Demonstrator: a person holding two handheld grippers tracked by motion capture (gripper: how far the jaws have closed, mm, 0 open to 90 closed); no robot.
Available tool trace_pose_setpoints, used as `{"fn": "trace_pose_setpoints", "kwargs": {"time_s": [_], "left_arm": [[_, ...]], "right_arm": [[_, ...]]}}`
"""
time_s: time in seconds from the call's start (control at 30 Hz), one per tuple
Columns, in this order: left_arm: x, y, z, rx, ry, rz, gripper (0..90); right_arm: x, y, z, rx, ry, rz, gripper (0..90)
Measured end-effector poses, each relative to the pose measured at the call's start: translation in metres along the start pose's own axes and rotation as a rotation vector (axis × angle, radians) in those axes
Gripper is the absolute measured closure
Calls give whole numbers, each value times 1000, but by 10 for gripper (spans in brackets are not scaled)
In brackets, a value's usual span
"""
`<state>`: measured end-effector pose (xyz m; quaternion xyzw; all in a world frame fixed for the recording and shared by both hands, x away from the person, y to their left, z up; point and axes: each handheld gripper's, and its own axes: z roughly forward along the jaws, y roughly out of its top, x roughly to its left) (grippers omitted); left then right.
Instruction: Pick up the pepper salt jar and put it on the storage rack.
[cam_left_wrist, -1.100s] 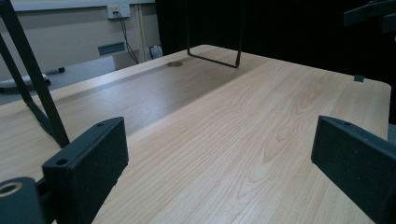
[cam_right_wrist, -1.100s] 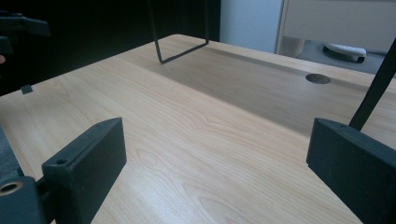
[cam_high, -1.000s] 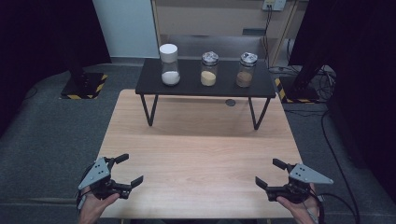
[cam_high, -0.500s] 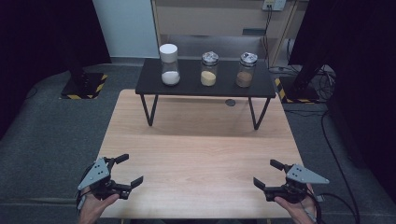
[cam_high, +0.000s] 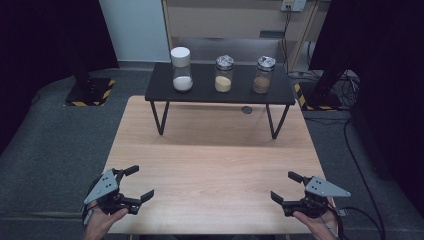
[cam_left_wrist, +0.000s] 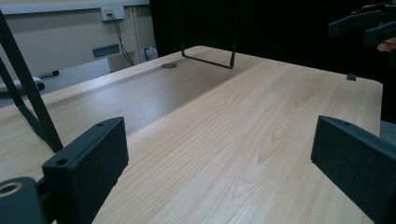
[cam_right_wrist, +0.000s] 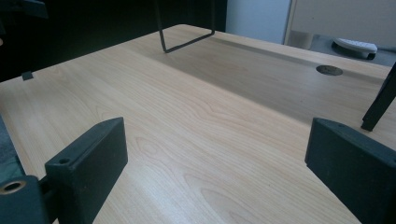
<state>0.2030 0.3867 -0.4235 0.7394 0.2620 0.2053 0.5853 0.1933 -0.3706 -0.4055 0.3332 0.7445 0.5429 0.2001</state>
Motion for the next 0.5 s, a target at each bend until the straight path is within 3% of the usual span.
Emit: {"fn": "trace_pose_setpoints", "kwargs": {"time_s": [0.5], "left_arm": [[0, 0, 0, 1, -2, 1, 29]], "right_arm": [[-1, 0, 0, 2, 1, 4, 65]]}}
